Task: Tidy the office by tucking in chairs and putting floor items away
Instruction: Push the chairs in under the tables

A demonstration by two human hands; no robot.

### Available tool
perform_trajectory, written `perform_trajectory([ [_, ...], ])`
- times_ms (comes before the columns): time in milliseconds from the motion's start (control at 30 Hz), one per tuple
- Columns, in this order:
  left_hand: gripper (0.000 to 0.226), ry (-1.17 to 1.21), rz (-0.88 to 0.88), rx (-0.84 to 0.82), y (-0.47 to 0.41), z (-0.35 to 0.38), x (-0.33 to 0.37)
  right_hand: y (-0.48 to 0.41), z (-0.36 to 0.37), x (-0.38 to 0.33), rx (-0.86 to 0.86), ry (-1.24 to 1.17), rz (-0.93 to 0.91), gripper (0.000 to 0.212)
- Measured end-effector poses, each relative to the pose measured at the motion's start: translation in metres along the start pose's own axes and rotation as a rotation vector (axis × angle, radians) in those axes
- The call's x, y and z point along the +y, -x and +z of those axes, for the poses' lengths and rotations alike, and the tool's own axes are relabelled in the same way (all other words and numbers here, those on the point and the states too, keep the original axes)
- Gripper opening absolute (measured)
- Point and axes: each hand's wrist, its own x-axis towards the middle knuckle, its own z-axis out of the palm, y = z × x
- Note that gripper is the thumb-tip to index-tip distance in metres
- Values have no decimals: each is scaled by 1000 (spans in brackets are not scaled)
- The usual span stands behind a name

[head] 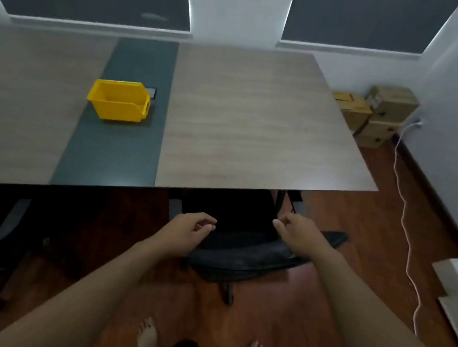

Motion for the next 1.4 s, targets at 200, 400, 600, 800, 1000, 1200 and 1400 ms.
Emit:
perform_trajectory([
  [200,43,-76,-117,-74,-2,90,31,17,-3,58,-100,136,28,45],
  [400,62,-408,-100,115,11,135,33,20,15,86,-115,353,-54,56],
  [600,71,-478,-175,88,5,141,32,6,8,89,-247,434,-56,76],
  [800,60,-579,-183,204,-8,142,31,2,10,94,-159,485,-100,74],
  [1000,59,-607,-176,215,-29,118,21,-13,21,88,-79,451,-49,75],
  [1200,60,-614,-134,222,-63,87,3,-40,25,71,-27,435,23,73],
  [1400,55,-573,-81,227,-90,62,-10,-67,21,55,-53,424,107,62],
])
